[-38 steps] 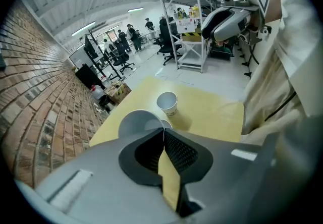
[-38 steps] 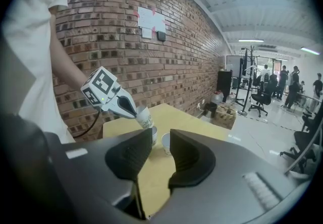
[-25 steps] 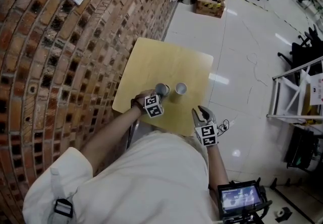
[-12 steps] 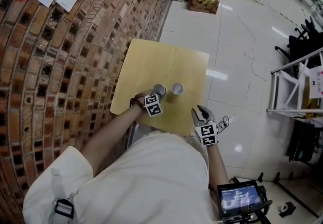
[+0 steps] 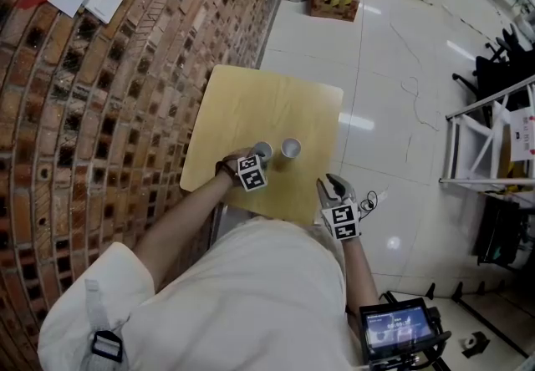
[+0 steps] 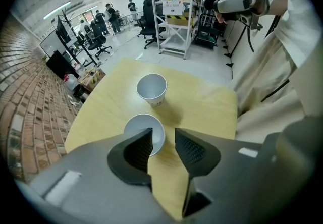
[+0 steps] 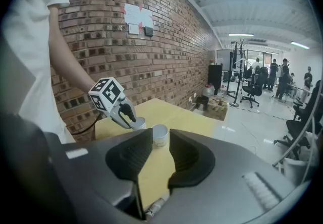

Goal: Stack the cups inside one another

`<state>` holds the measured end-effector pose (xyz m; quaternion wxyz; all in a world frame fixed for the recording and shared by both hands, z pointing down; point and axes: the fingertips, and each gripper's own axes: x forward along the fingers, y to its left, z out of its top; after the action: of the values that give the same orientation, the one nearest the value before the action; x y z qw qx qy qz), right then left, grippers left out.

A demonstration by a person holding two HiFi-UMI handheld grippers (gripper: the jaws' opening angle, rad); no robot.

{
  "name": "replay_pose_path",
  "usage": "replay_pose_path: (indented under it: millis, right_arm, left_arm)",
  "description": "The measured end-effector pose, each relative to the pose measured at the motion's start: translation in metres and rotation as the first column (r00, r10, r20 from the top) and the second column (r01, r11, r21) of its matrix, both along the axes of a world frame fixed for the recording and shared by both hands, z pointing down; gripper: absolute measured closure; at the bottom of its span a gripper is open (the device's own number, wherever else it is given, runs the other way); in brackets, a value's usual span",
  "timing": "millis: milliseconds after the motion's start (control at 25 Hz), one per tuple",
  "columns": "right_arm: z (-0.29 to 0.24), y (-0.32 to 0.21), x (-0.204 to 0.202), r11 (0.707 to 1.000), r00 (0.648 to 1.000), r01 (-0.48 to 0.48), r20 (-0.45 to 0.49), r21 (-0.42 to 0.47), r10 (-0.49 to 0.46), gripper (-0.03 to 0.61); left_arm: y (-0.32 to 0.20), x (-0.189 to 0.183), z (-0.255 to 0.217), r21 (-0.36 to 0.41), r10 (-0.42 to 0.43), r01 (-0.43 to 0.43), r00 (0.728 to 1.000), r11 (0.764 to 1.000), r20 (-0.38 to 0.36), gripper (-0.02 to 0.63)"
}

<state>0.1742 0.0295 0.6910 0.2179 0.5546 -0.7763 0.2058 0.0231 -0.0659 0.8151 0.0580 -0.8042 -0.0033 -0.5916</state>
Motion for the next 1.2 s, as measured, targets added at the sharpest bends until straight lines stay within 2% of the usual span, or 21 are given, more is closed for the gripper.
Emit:
replay_pose_path:
  millis: [200, 320, 440, 560, 680, 760, 880, 960, 1200]
  right_arm:
    - [-0.001, -0.003, -0.001, 1.0, 1.0, 0.006, -0.001, 0.0, -0.006, 0.468]
    - [-0.003, -0.007, -0.002, 1.0, 1.0, 0.017, -0.003, 0.005, -0.017, 0.468]
    - [-0.005, -0.009, -0.004, 1.0, 1.0, 0.028, -0.004, 0.012, -0.028, 0.468]
    - [-0.01, -0.015, -0.007, 0.999, 0.999, 0.039, -0.006, 0.02, -0.039, 0.468]
    - [-0.018, -0.025, -0.008, 0.998, 0.999, 0.053, -0.009, 0.038, -0.053, 0.468]
    - [-0.026, -0.034, -0.007, 0.996, 0.998, 0.066, -0.016, 0.055, -0.065, 0.468]
    - [-0.043, -0.049, -0.006, 0.993, 0.997, 0.071, -0.013, 0.089, -0.07, 0.468]
    - [-0.057, -0.054, -0.001, 0.992, 0.998, 0.057, -0.005, 0.113, -0.056, 0.468]
    - [-0.112, -0.08, 0.025, 0.974, 1.0, -0.01, 0.019, 0.227, 0.005, 0.468]
  left_arm:
    - [0.0, 0.002, -0.003, 0.01, -0.004, 0.004, 1.0, 1.0, -0.017, 0.451]
    - [-0.004, 0.005, -0.012, 0.01, -0.065, 0.066, 0.995, 0.998, -0.07, 0.448]
    - [-0.01, 0.006, -0.034, -0.006, -0.173, 0.174, 0.971, 0.985, -0.166, 0.448]
    - [-0.013, 0.0, -0.063, -0.011, -0.257, 0.264, 0.93, 0.965, -0.263, 0.448]
    - [-0.019, -0.012, -0.091, -0.011, -0.343, 0.364, 0.867, 0.931, -0.362, 0.448]
    - [-0.028, -0.021, -0.118, -0.007, -0.396, 0.44, 0.8, 0.898, -0.451, 0.445]
    - [-0.042, -0.043, -0.148, -0.018, -0.469, 0.553, 0.689, 0.833, -0.553, 0.443]
    - [-0.043, -0.054, -0.16, -0.042, -0.505, 0.6, 0.631, 0.799, -0.589, 0.443]
    - [-0.048, -0.082, -0.198, -0.105, -0.568, 0.688, 0.492, 0.718, -0.659, 0.445]
